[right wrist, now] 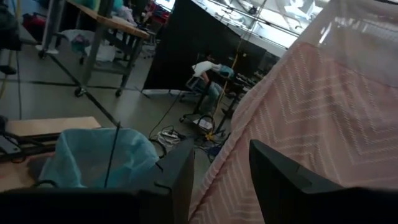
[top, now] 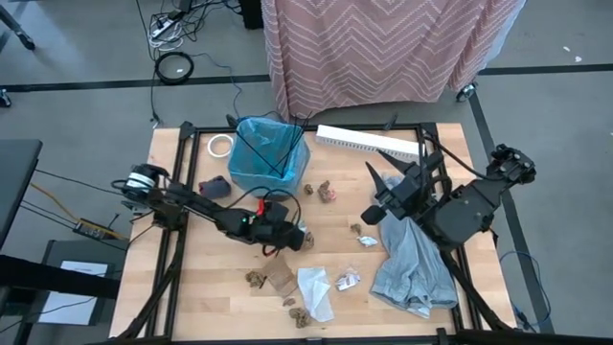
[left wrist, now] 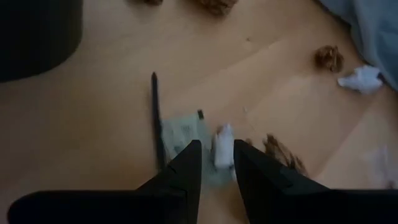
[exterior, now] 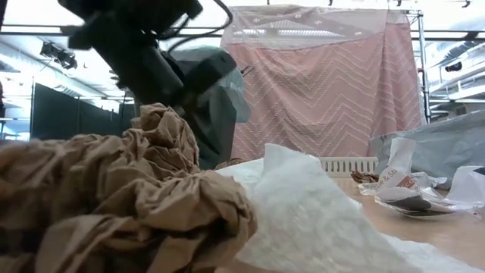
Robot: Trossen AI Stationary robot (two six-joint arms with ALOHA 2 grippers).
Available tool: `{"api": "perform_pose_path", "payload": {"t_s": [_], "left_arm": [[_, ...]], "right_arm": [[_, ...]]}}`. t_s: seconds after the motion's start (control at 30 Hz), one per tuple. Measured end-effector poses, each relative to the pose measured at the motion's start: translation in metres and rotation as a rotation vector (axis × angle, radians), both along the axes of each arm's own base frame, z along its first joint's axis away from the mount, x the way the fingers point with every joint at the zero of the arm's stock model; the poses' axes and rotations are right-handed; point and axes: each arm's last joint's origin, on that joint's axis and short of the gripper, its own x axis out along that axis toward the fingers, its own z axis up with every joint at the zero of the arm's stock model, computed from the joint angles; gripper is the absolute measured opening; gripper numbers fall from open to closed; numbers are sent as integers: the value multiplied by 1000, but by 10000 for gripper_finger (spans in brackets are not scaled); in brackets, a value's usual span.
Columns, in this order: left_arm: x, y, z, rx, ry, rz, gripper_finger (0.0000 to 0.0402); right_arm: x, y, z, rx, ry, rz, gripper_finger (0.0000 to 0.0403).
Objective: Place trash/remove bag and relplace
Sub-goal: Put the black zip tie into the black trash bin
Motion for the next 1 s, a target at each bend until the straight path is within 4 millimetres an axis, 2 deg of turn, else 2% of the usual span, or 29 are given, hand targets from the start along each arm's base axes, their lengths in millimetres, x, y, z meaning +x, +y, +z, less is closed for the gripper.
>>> {"api": "perform_pose_path", "payload": {"t_s": [0.33, 0.4, 0.5, 0.6, 0.73, 0.87, 1.0], "left_arm": [[13, 19, -27, 27, 30, 40, 96], [21, 22, -32, -7, -11, 17, 77], [30, 22, -40, -68, -72, -35, 21], [31, 21, -42, -87, -75, -43, 7], [28, 19, -26, -143, -106, -55, 4], [25, 17, 10, -144, -216, -51, 2], [13, 20, 33, -77, -222, -23, 2]], "right_arm": [[-8, 13, 3, 24, -30, 54, 138], [-9, 15, 3, 26, -33, 63, 137], [-10, 16, 3, 30, -37, 69, 135], [-10, 16, 4, 31, -38, 69, 130], [-10, 16, 4, 30, -38, 70, 126], [-10, 16, 4, 26, -32, 69, 125], [-10, 16, 4, 27, -34, 68, 125]]}}
